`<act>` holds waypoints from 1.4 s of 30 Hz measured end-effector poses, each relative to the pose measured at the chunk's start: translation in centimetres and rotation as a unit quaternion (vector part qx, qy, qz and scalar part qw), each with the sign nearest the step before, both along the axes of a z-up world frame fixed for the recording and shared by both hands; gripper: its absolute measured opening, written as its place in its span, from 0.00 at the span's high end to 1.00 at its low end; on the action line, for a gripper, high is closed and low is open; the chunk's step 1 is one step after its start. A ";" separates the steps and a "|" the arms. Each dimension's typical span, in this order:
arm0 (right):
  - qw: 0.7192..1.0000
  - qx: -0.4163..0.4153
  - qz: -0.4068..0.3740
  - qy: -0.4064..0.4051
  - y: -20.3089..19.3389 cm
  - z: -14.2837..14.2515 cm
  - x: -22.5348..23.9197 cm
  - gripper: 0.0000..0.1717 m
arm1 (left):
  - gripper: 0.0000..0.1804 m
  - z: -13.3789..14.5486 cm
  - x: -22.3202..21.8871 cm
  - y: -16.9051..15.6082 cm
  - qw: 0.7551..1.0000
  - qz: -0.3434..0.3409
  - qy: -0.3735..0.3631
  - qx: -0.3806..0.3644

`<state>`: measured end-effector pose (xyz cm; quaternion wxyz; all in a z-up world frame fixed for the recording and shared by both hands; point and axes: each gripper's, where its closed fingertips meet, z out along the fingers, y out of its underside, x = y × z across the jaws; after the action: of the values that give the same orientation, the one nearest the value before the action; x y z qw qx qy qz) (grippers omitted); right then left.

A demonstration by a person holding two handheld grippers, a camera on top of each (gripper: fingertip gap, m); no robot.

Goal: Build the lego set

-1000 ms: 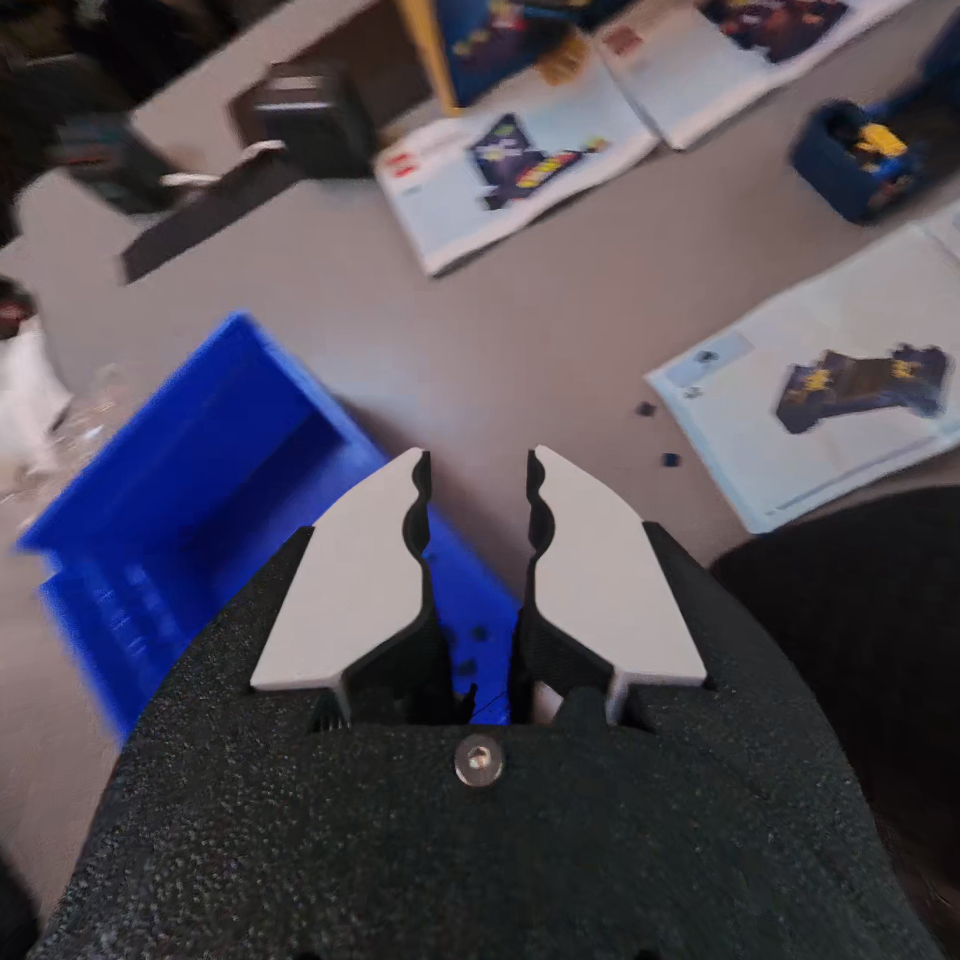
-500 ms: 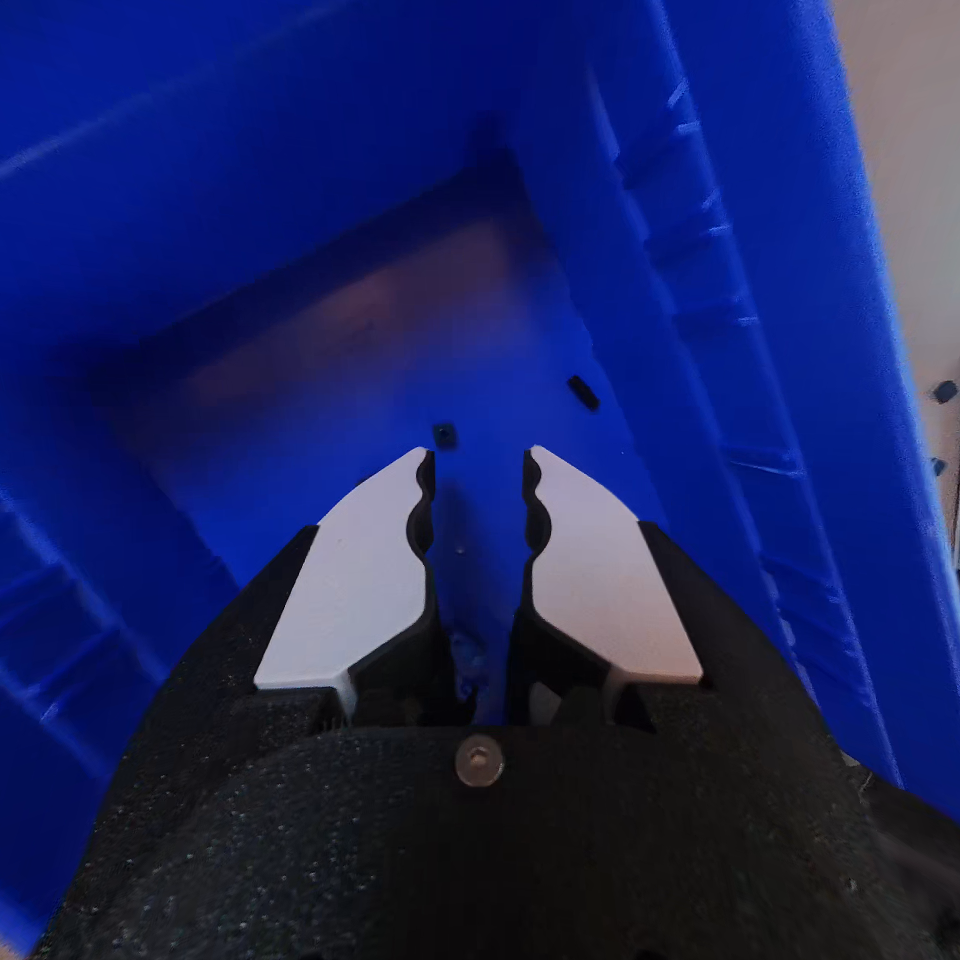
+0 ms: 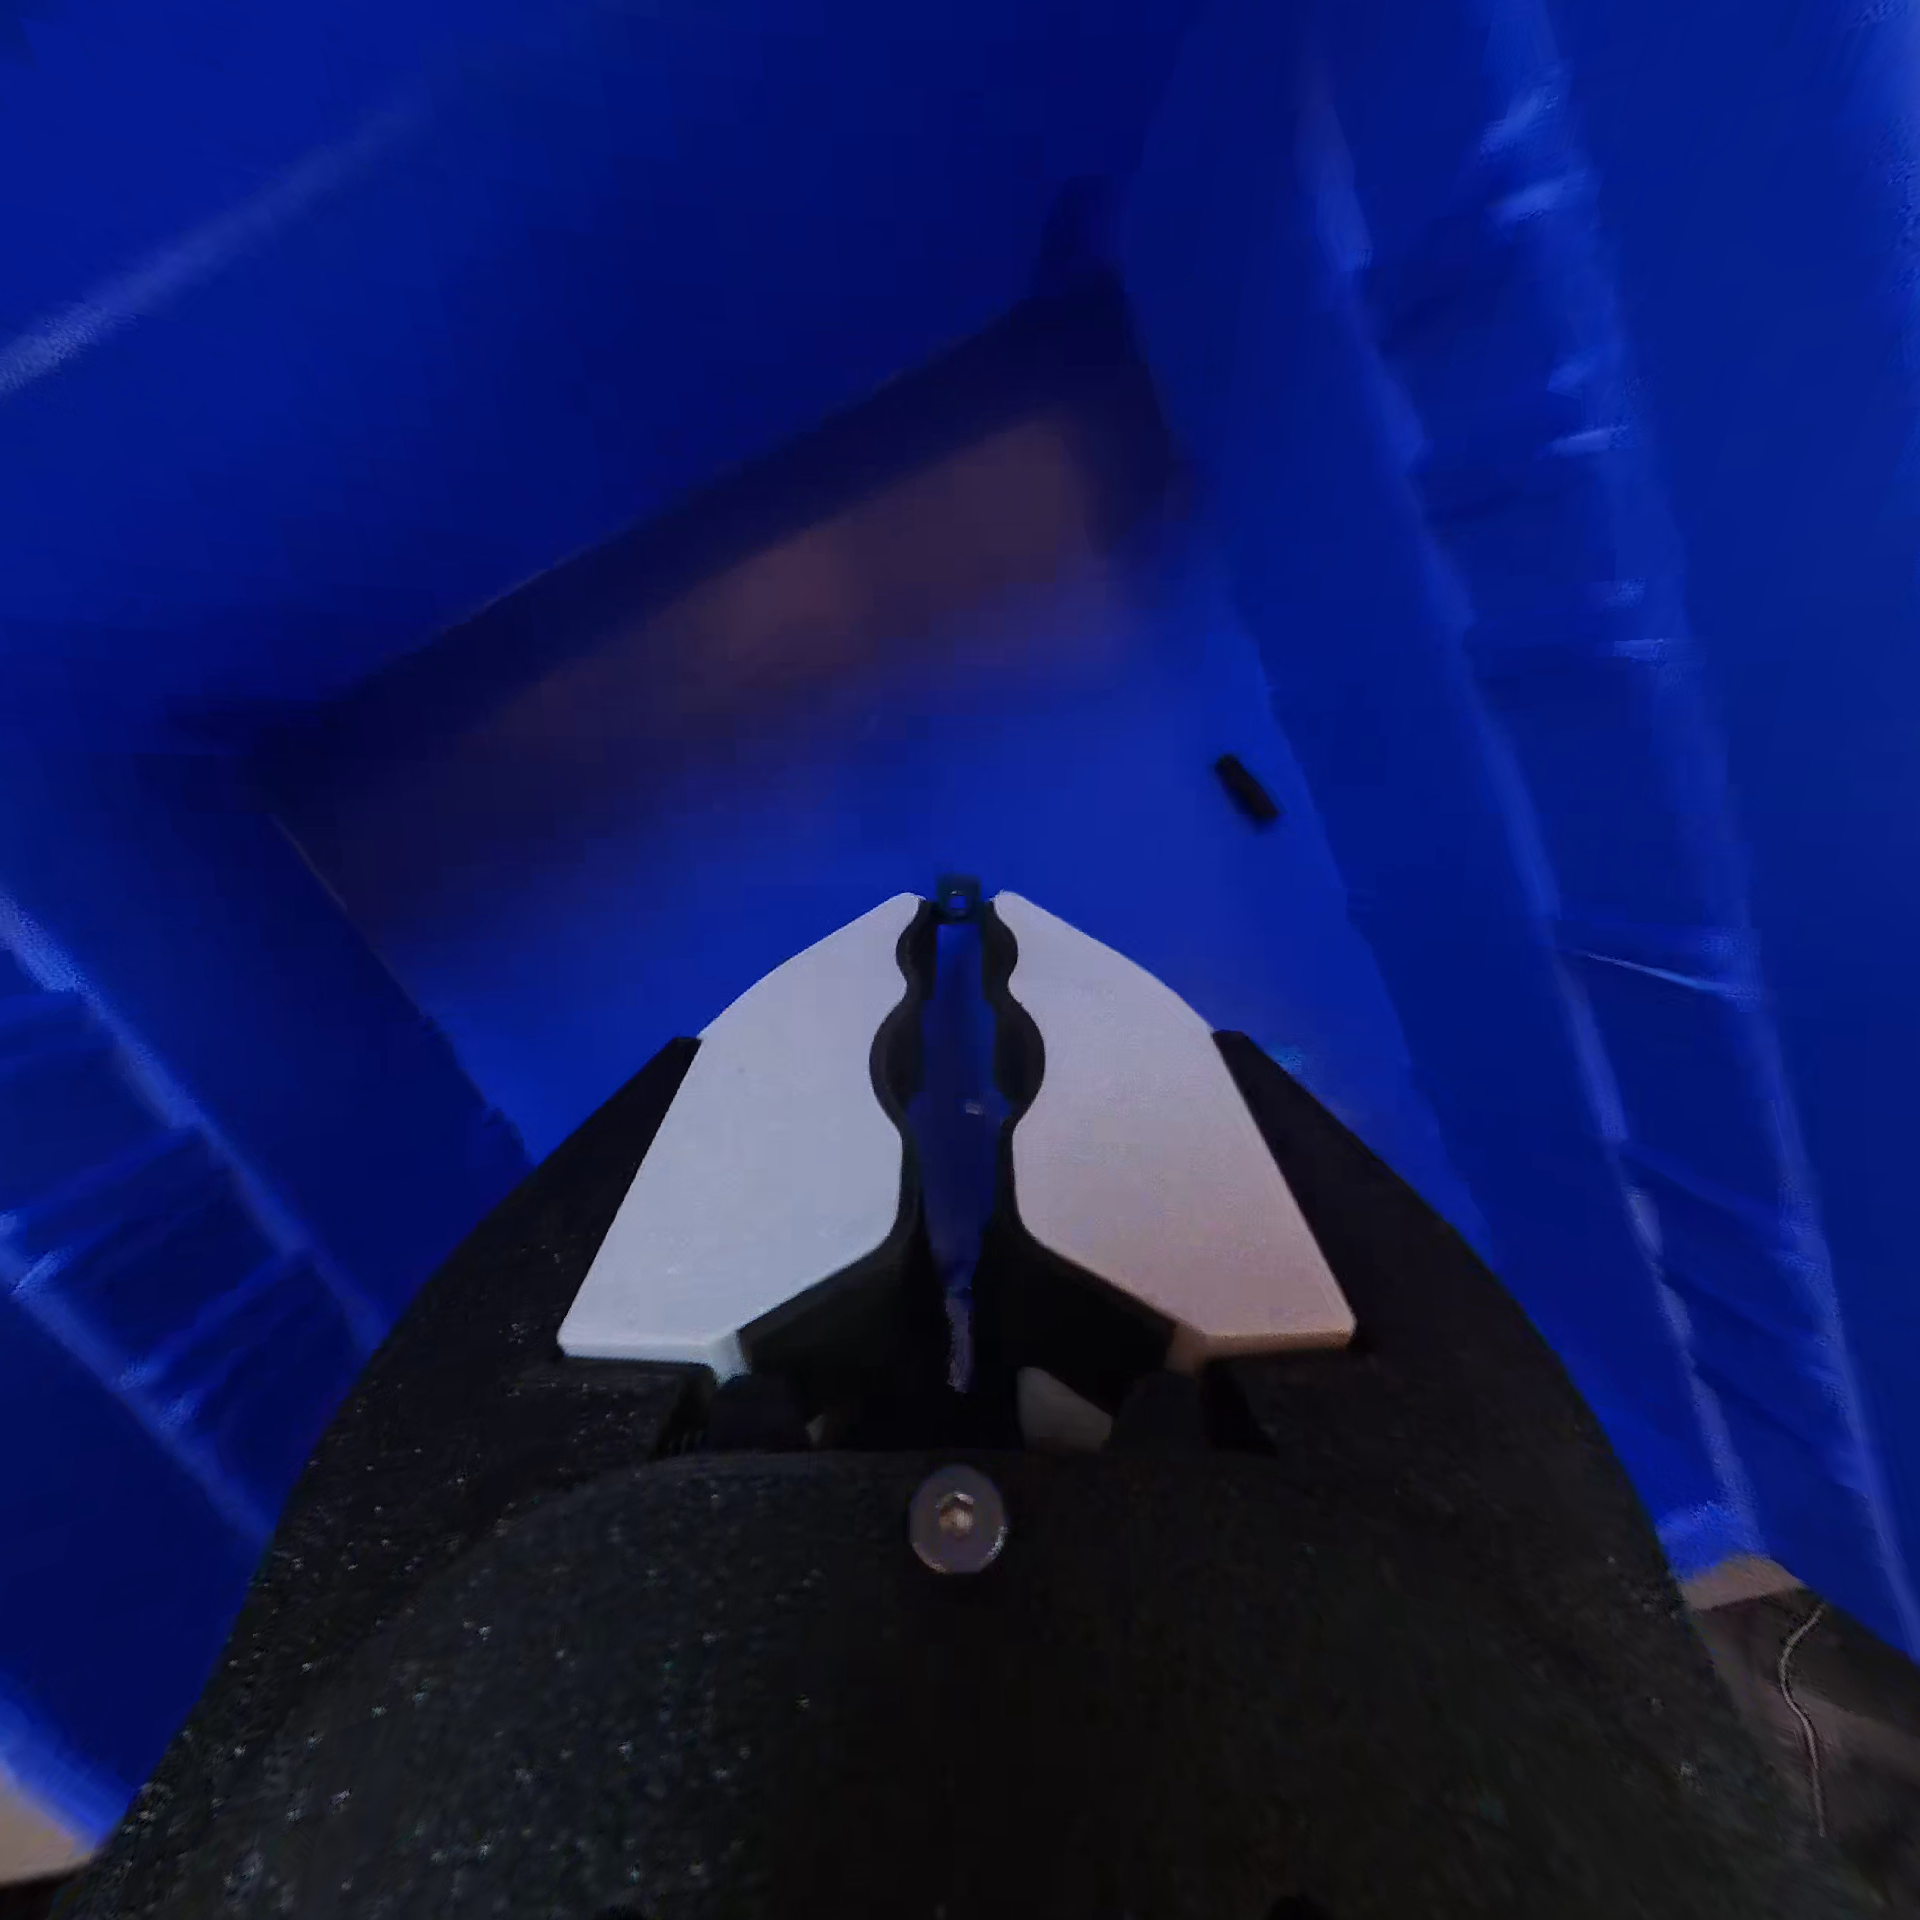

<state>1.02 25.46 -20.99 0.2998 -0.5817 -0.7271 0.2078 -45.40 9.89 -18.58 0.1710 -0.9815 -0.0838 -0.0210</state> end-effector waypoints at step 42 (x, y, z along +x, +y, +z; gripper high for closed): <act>1.000 0.015 -0.001 -0.006 0.1 0.0 0.0 1.00 | 0.89 3.2 24.5 0.1 0.947 -0.315 0.046 0.034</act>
<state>1.00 25.51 -20.99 0.3040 -0.5792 -0.7313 0.1930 -20.90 9.98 -15.40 0.1924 -0.9513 0.2387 -0.0311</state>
